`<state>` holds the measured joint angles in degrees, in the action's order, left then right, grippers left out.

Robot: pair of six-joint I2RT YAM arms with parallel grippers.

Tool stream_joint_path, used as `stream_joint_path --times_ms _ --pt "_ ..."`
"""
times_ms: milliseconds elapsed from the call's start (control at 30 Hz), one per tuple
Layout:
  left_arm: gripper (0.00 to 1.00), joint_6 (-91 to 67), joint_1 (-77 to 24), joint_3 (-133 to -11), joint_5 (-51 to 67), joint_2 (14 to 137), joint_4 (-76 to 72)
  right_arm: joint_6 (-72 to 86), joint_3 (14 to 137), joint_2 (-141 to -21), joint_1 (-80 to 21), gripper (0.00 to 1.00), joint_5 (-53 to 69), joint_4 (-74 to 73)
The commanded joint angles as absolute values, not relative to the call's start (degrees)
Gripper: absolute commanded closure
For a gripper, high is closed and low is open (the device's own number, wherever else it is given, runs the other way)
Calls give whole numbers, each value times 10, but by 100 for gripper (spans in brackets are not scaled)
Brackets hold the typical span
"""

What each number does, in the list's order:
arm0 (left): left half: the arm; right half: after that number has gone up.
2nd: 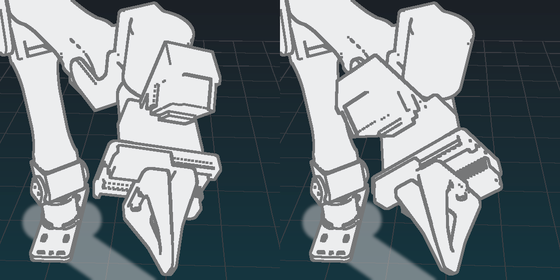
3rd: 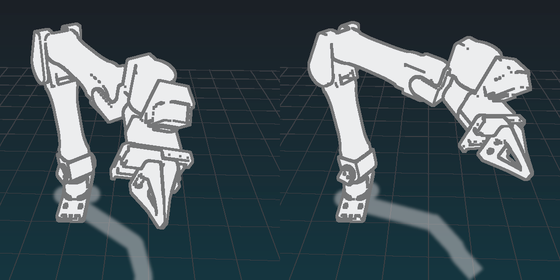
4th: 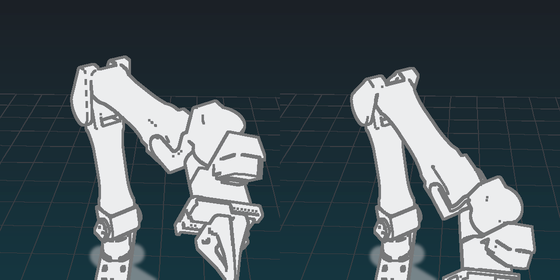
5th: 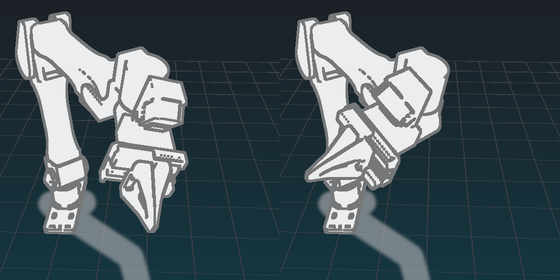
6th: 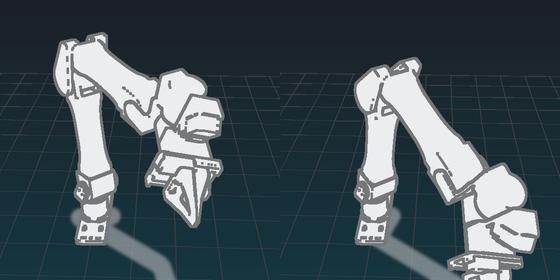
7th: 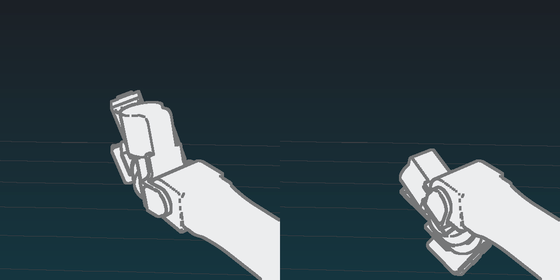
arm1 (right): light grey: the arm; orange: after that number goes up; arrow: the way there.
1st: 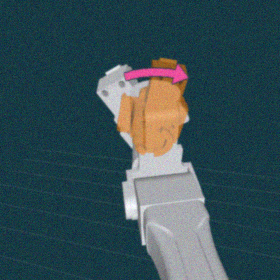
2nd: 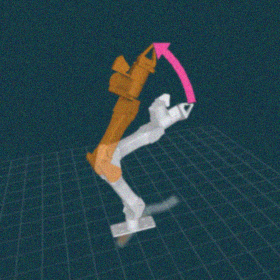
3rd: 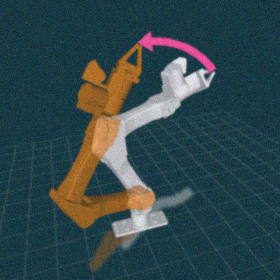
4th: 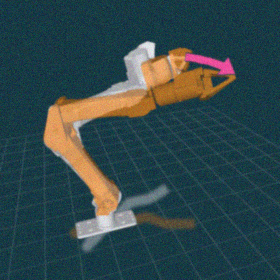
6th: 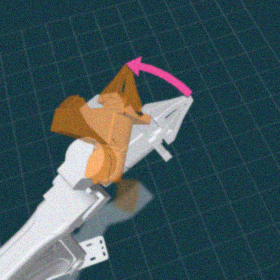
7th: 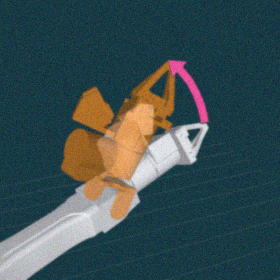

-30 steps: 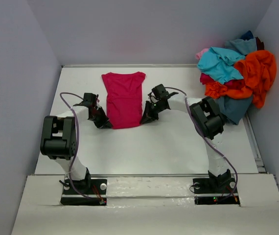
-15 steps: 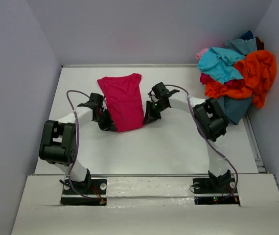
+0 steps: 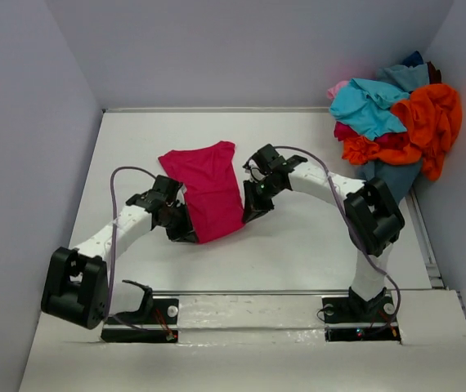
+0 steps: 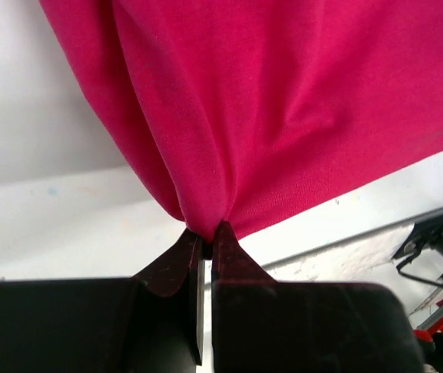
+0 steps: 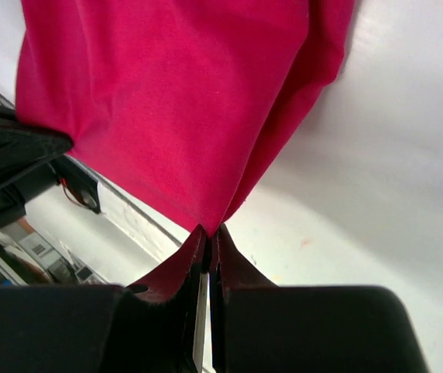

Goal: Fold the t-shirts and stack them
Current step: Fold the tshirt

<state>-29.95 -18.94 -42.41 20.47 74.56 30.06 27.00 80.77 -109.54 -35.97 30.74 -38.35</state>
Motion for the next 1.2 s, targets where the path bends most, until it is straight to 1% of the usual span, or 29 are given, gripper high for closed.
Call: stream_joint_path --times_ms 0,233,333,433,533,733,967,1167 --pt "94 -315 -216 -402 196 657 368 256 779 -1039 -380 93 302 -419" --pt "94 -337 -228 -381 177 542 435 264 726 -960 -409 93 292 -448" --pt "94 -354 -234 -384 171 491 440 265 732 -932 -414 93 285 -465" --pt "94 -359 -234 -408 156 480 447 267 748 -920 -414 93 273 -478" --pt "94 -349 -234 -433 136 490 455 264 783 -925 -414 93 258 -491" --pt "94 -321 -234 -523 77 544 455 255 848 -961 -414 93 242 -499" --pt "94 -304 -234 -585 53 607 428 255 912 -1002 -414 93 217 -504" --pt "94 -294 -234 -647 33 680 403 256 1008 -1059 -414 93 172 -515"
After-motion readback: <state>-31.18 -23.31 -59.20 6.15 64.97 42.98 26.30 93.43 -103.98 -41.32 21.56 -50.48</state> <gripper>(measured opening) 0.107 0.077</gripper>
